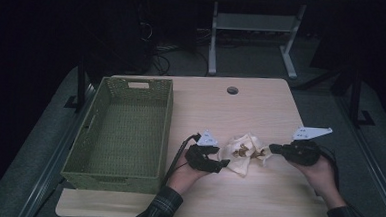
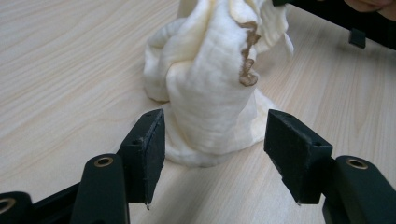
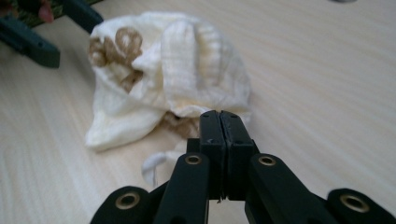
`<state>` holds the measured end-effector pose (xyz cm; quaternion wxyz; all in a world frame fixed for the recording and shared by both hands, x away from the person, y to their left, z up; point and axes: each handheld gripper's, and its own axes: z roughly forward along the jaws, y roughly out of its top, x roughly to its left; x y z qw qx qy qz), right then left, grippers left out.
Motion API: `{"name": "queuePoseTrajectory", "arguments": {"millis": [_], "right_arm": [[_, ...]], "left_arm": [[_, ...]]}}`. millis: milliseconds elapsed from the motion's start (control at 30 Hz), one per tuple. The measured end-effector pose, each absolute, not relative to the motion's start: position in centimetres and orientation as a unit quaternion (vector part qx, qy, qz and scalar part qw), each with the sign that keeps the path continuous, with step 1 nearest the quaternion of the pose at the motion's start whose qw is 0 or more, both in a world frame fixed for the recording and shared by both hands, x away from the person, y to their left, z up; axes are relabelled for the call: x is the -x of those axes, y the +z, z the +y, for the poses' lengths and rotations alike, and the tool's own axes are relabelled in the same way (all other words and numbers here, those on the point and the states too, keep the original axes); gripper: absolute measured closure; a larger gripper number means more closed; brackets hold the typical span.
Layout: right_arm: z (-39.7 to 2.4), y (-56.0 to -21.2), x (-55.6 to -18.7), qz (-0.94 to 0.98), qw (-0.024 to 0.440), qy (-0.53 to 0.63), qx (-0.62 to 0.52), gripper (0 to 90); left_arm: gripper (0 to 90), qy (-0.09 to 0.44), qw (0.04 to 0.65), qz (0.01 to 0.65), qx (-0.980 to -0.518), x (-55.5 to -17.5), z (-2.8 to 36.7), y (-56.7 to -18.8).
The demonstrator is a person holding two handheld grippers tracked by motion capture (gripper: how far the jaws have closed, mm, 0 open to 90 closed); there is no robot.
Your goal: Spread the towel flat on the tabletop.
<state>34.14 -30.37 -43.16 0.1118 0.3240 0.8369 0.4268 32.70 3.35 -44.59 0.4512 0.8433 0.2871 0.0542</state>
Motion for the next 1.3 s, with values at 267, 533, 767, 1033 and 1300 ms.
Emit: {"name": "queuePoseTrajectory", "arguments": {"millis": [267, 533, 767, 1033, 1300], "right_arm": [[-30.4, -42.3, -35.9, 0.831, 0.112, 0.441, -0.321, 88.8], [-30.8, -42.1, -35.9, 0.829, 0.118, 0.442, -0.321, 88.8], [-32.1, -40.6, -35.5, 0.816, 0.131, 0.456, -0.331, 88.9], [-33.4, -38.5, -34.7, 0.802, 0.157, 0.474, -0.327, 88.9], [-34.2, -35.6, -33.8, 0.786, 0.19, 0.495, -0.316, 89.0]], "left_arm": [[47.7, 0.055, 0.446, 0.274, -0.85, -33.7, 1.9, -44.7], [87.3, 0.068, 0.437, 0.275, -0.854, -34.1, 1.6, -44.1], [88.4, 0.09, 0.48, 0.27, -0.829, -33.6, 2.8, -40.7], [88.5, 0.099, 0.519, 0.273, -0.804, -33.6, 4.1, -38.0], [88.6, 0.114, 0.569, 0.255, -0.774, -32.7, 5.0, -33.8]]}}
